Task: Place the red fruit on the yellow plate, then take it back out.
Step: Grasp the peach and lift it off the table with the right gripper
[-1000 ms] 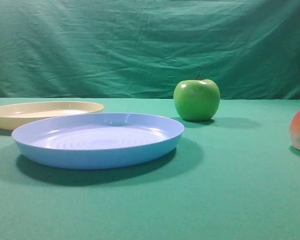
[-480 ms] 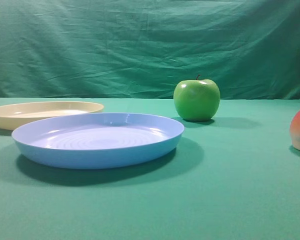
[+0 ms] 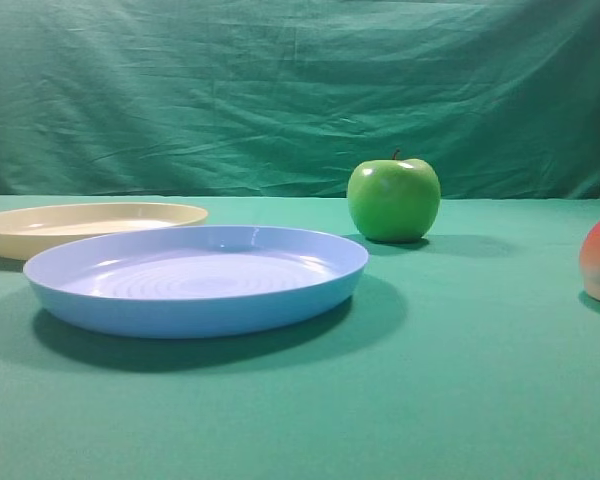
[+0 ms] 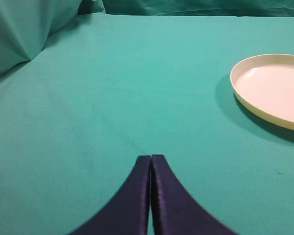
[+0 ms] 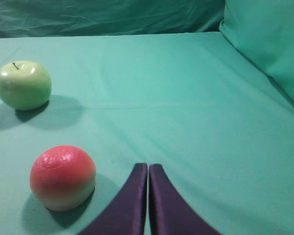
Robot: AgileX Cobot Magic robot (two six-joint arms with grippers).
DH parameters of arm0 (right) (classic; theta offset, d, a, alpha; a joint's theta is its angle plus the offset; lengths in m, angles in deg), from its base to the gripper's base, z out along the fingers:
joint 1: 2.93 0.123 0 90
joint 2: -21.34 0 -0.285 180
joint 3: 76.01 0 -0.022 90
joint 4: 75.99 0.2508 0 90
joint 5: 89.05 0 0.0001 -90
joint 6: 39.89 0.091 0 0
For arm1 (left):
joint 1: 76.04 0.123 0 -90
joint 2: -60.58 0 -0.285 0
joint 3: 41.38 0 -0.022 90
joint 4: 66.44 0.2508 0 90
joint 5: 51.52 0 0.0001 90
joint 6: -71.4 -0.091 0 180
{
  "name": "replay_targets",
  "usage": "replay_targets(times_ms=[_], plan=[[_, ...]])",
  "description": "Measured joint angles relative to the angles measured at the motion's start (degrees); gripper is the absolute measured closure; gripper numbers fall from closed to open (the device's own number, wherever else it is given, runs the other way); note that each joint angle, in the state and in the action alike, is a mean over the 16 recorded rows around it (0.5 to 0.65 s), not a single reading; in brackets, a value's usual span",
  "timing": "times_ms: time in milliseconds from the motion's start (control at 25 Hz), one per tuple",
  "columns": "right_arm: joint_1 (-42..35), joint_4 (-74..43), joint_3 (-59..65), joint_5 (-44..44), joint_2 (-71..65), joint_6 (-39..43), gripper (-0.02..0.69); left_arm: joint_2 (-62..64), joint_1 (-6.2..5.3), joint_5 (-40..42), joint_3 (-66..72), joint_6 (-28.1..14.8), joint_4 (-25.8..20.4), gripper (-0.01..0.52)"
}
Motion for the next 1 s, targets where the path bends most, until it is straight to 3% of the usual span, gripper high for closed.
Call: replay_targets(times_ms=[440, 1000], plan=[[0.0, 8.1, -5.8, 4.5, -3.1, -0.9, 0.665, 0.0, 0.0, 0.0, 0.0, 0.0, 0.0, 0.514], [0.8, 10.4, -26.7, -15.7, -26.0, -6.8, 0.665, 0.0, 0.0, 0.0, 0.0, 0.0, 0.0, 0.514]])
